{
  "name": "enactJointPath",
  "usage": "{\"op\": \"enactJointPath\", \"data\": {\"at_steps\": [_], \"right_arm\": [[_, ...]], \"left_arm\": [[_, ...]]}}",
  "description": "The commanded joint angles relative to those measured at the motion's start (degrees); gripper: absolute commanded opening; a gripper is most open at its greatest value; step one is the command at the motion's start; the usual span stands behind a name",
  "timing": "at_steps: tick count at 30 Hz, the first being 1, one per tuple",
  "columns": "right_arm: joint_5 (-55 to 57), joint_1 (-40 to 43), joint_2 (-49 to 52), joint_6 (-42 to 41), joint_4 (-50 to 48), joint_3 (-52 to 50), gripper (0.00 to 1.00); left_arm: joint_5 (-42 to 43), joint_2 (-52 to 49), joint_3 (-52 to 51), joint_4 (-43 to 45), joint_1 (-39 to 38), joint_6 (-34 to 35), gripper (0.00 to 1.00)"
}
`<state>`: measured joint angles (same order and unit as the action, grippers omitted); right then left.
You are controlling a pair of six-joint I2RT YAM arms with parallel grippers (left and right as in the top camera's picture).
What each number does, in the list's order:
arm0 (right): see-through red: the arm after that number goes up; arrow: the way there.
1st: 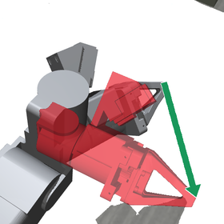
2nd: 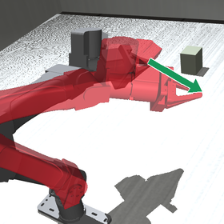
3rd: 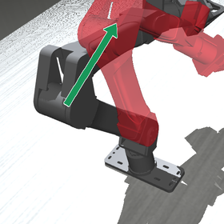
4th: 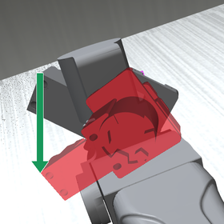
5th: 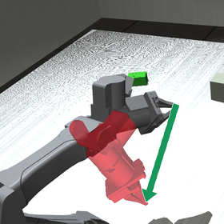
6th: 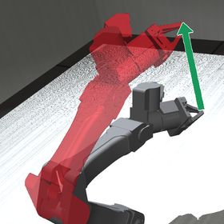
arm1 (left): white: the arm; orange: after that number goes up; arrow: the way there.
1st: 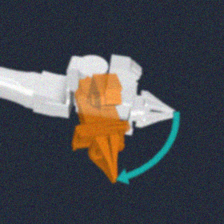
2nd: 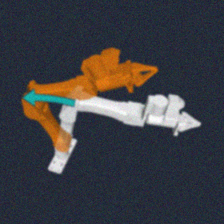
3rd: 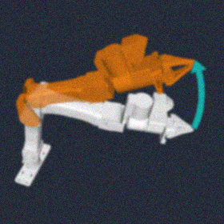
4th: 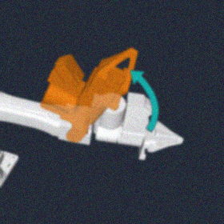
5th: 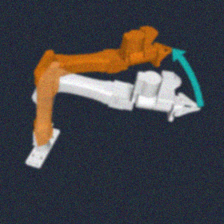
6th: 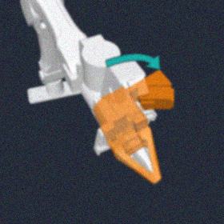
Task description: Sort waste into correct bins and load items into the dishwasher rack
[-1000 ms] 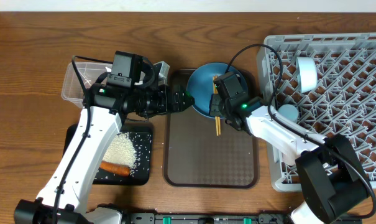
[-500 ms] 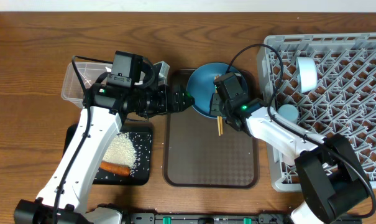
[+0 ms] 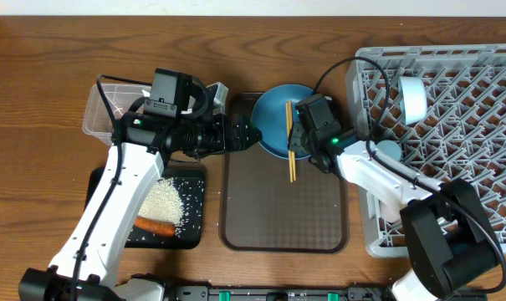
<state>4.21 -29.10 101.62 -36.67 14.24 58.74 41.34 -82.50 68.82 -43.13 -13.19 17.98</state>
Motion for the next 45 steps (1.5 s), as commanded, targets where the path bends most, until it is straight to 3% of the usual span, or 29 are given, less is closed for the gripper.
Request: {"op": "enactJointPath", "data": {"at_steps": [1,45], "right_arm": [[0.09,-0.31,0.31,0.52,-0.15,-0.11,0.24],[-1.22,-1.73,1.11,0.5,2.03,-0.44,0.26]], "left_arm": [[-0.5,0.55,0.35,-0.07,0.15,-0.52,0.98],[-0.5,0.55,0.35,-0.07,0.15,-0.52,0.98]]}}
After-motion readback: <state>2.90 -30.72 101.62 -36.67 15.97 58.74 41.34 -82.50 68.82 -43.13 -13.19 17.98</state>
